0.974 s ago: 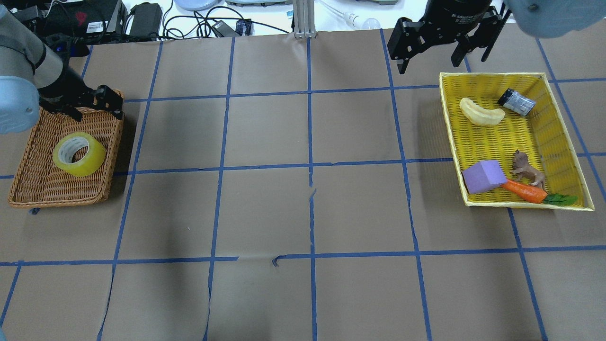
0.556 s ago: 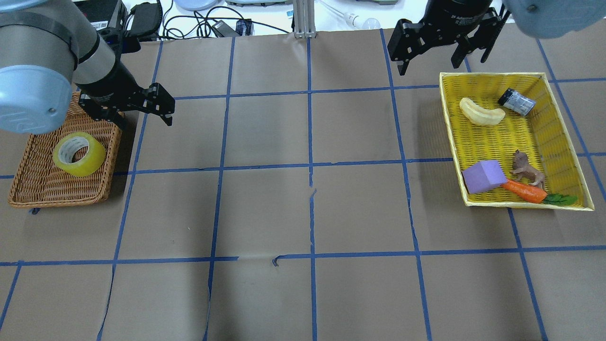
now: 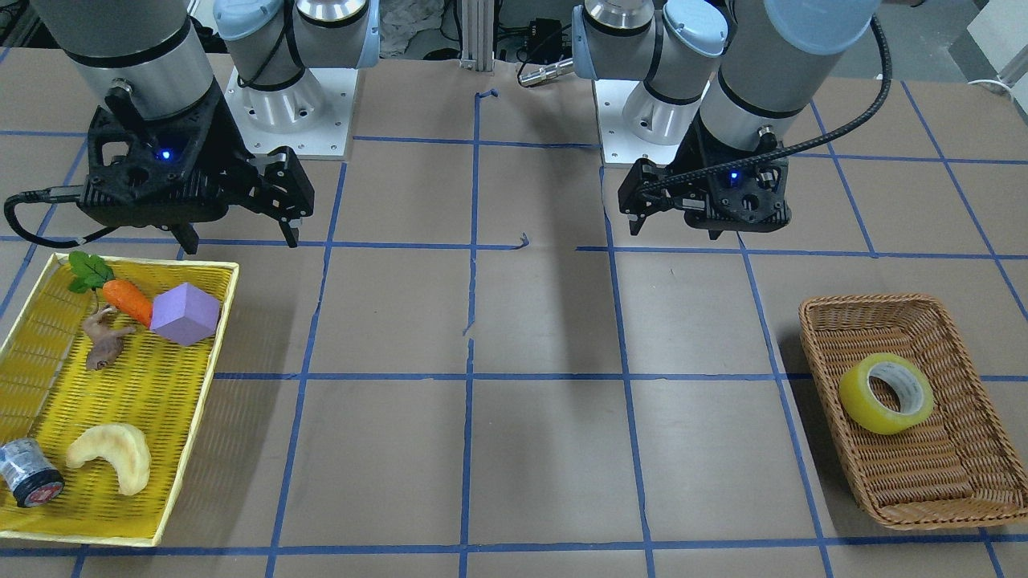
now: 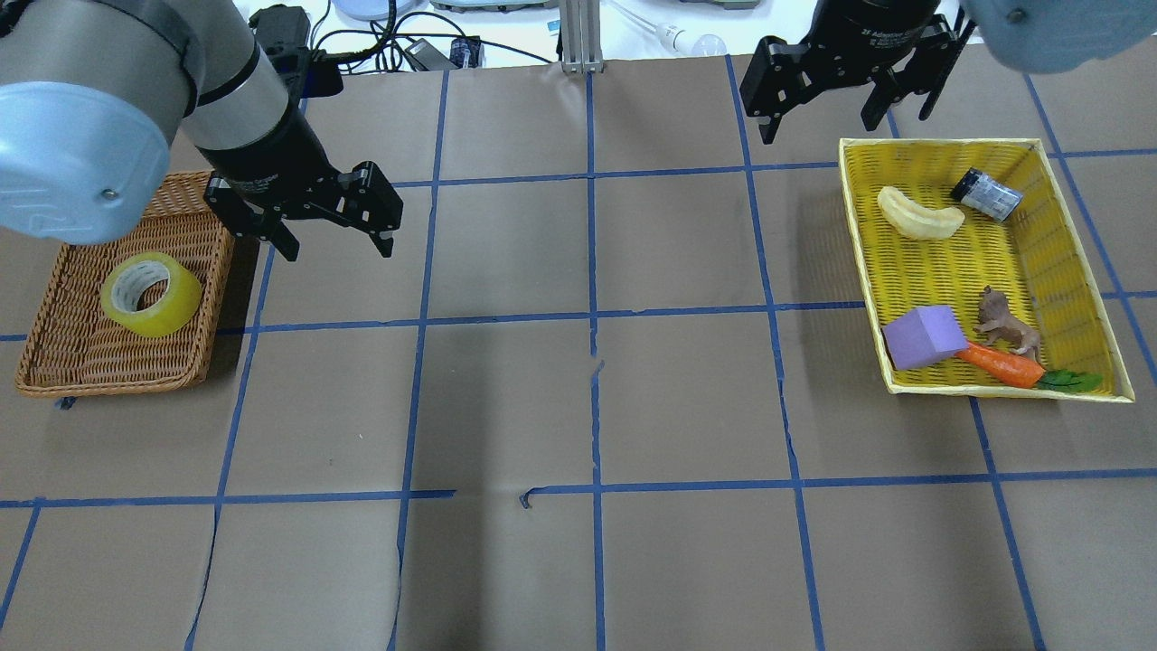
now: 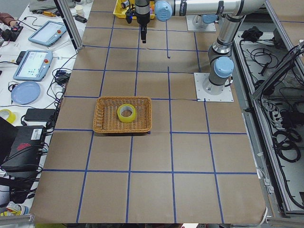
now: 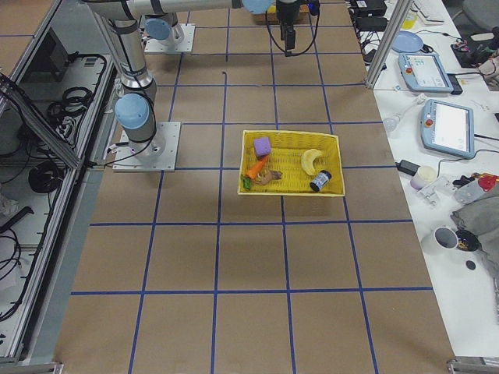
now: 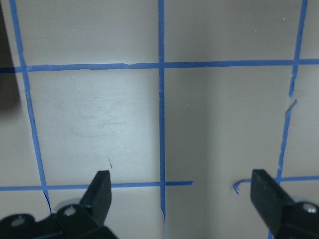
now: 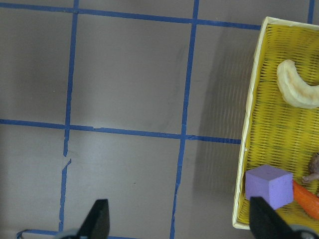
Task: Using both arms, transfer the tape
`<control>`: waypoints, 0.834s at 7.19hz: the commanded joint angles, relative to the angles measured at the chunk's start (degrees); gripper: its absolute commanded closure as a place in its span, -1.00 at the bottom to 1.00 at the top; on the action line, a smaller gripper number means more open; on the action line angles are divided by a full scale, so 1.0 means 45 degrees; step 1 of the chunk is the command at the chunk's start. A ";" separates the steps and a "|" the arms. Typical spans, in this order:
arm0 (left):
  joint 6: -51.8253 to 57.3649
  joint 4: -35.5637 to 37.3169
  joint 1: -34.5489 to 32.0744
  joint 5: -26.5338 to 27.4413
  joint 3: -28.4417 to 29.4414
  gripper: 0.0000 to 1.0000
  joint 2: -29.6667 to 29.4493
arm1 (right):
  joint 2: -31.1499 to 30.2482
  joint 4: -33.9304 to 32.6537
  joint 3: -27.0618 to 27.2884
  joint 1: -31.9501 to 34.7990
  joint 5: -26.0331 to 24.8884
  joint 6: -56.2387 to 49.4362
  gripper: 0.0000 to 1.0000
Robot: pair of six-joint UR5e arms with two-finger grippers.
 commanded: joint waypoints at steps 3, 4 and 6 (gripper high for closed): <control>0.0069 -0.0430 -0.0057 0.0080 0.0032 -1.00 0.0140 | 0.0000 0.0012 -0.0016 0.0014 0.0002 0.0021 -1.00; 0.0108 -0.0508 -0.0037 0.0100 0.0032 -1.00 0.0141 | 0.0000 0.0012 -0.0016 -0.0005 0.0021 0.0021 -1.00; 0.0128 -0.0528 -0.0037 0.0100 -0.0007 -1.00 0.0141 | 0.0000 0.0012 -0.0016 0.0014 0.0022 0.0080 -1.00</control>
